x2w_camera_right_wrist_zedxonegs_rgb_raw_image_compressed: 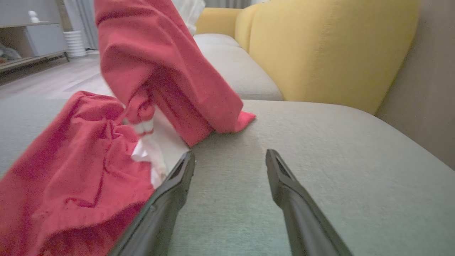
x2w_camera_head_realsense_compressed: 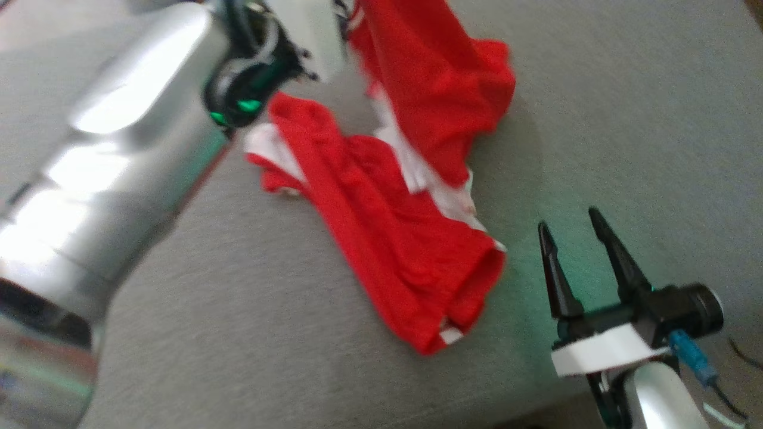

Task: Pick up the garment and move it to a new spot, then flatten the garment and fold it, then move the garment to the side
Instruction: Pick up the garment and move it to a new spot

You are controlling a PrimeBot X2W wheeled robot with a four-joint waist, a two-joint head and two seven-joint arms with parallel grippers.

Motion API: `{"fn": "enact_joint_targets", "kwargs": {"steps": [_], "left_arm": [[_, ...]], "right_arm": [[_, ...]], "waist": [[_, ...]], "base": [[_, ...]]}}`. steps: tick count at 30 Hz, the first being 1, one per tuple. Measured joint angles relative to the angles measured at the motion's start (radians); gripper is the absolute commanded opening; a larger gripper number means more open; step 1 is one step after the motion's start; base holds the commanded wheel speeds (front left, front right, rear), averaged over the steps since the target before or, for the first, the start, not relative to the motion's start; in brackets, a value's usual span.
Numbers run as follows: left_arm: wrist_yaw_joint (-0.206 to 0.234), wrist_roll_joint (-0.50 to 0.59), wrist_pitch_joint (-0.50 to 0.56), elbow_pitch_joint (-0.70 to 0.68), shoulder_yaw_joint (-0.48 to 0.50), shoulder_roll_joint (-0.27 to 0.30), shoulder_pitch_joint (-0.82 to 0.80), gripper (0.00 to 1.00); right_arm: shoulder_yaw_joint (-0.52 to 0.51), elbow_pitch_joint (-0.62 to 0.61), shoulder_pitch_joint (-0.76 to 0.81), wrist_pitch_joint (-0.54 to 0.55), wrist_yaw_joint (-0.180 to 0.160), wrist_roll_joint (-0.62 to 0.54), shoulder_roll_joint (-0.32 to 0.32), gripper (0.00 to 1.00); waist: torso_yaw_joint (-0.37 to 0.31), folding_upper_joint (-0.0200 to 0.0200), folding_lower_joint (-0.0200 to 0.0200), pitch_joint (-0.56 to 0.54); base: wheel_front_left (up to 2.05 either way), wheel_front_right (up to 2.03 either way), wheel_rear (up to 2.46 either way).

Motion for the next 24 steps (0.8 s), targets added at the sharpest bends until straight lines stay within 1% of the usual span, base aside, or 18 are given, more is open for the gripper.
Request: {"fn": "enact_joint_targets", "kwargs": {"steps": [1,5,6,7,11,16,20,24], "left_arm": [[0.0,-0.013,-0.039,-0.003,0.001,0.033,-0.003,0.0],[0.0,-0.035,-0.098,-0.002,0.002,0.091,-0.012,0.0],[0.0,-0.035,-0.098,-0.002,0.002,0.091,-0.012,0.0],[0.0,-0.039,-0.11,-0.002,0.002,0.104,-0.014,0.0],[0.0,-0.036,-0.165,0.016,0.0,0.154,-0.018,0.0],[0.0,0.001,-0.223,0.078,-0.009,0.231,-0.022,0.0],[0.0,0.022,-0.275,0.118,-0.018,0.286,-0.022,0.0],[0.0,0.025,-0.305,0.139,-0.018,0.318,-0.018,0.0]], "right_arm": [[-0.002,0.001,0.021,0.0,0.0,-0.012,0.0,1.0],[-0.015,0.003,0.062,0.0,0.0,-0.022,0.0,1.0],[-0.015,0.003,0.062,0.0,0.0,-0.022,0.0,1.0],[-0.016,0.004,0.073,0.0,0.0,-0.025,0.0,1.0],[-0.019,0.006,0.107,0.0,0.0,-0.028,0.0,1.0],[-0.015,0.005,0.113,0.0,0.0,-0.028,0.0,1.0],[-0.011,0.005,0.125,0.0,0.0,-0.043,0.0,1.0],[-0.014,0.005,0.126,0.0,0.0,-0.055,0.0,1.0]], "waist": [[0.044,0.0,0.0,-0.033],[0.141,0.0,-0.0001,-0.096],[0.141,0.0,-0.0001,-0.096],[0.166,0.0,-0.0001,-0.11],[0.269,0.0,-0.0001,-0.158],[0.39,0.0,0.0001,-0.199],[0.468,0.0,0.0001,-0.218],[0.528,0.0,0.0001,-0.226]], "base": [[0.0,0.0,0.0],[0.0,0.0,0.0],[0.0,0.0,0.0],[0.0,0.0,0.0],[0.0,0.0,0.0],[0.0,0.0,0.0],[0.0,0.0,0.0],[0.0,0.0,0.0]]}}
